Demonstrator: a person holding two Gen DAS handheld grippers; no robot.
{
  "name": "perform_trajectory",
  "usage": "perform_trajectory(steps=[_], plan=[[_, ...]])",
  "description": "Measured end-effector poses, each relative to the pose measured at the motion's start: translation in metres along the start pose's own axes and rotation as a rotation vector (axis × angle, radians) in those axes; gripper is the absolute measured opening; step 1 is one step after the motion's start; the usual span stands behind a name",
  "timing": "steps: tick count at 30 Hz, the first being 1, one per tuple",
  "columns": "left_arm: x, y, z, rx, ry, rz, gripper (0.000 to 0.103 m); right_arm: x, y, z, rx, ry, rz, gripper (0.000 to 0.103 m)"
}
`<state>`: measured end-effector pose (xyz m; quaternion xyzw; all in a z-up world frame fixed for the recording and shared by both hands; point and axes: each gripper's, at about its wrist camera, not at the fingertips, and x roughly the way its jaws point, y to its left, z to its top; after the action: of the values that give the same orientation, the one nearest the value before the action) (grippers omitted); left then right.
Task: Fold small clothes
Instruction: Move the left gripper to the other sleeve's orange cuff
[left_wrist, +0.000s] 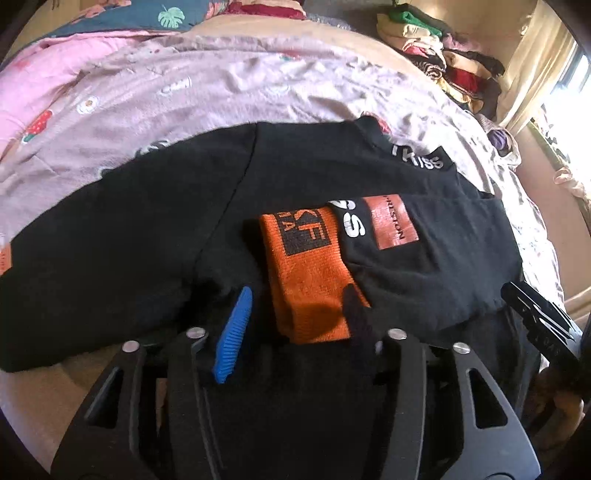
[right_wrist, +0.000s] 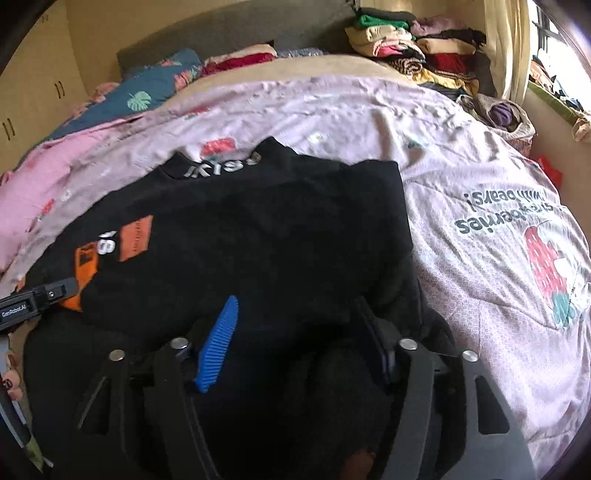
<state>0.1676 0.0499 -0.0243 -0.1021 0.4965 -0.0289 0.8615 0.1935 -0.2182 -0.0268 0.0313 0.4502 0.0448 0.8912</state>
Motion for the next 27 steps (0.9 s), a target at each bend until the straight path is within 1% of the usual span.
perform_trajectory(steps=[2, 3, 4, 5, 6, 7, 8, 9, 12, 18, 21, 27], plan=[[-0.008, 0.001, -0.002, -0.008, -0.017, -0.002, 0.059, -0.007, 0.004, -0.001, -0.004, -0.014, 0.011, 0.076], [-0.013, 0.002, -0.003, -0.012, -0.026, -0.005, 0.062, -0.011, 0.006, -0.001, -0.008, -0.021, 0.012, 0.083], [-0.016, 0.002, -0.005, -0.013, -0.031, -0.002, 0.069, -0.016, 0.009, -0.001, -0.013, -0.031, 0.007, 0.089], [-0.019, 0.003, -0.005, -0.016, -0.037, 0.006, 0.076, -0.019, 0.011, -0.001, -0.016, -0.041, 0.008, 0.09], [-0.021, 0.005, -0.006, -0.018, -0.044, 0.015, 0.078, -0.024, 0.014, -0.001, -0.021, -0.05, 0.014, 0.092], [-0.024, 0.007, -0.008, -0.021, -0.047, 0.023, 0.083, -0.027, 0.018, -0.001, -0.025, -0.056, 0.015, 0.096], [-0.027, 0.01, -0.009, -0.029, -0.049, 0.025, 0.09, -0.03, 0.02, 0.0, -0.03, -0.063, 0.015, 0.097], [-0.03, 0.013, -0.01, -0.041, -0.052, 0.026, 0.093, -0.034, 0.025, 0.0, -0.038, -0.073, 0.018, 0.097], [-0.038, 0.024, -0.014, -0.076, -0.059, 0.018, 0.093, -0.042, 0.038, 0.002, -0.064, -0.089, 0.023, 0.097], [-0.052, 0.046, -0.021, -0.12, -0.077, 0.043, 0.093, -0.056, 0.068, 0.006, -0.114, -0.124, 0.052, 0.097], [-0.059, 0.058, -0.025, -0.138, -0.089, 0.053, 0.093, -0.061, 0.088, 0.007, -0.15, -0.139, 0.069, 0.097], [-0.069, 0.086, -0.033, -0.191, -0.107, 0.067, 0.093, -0.063, 0.128, 0.007, -0.222, -0.144, 0.098, 0.097]])
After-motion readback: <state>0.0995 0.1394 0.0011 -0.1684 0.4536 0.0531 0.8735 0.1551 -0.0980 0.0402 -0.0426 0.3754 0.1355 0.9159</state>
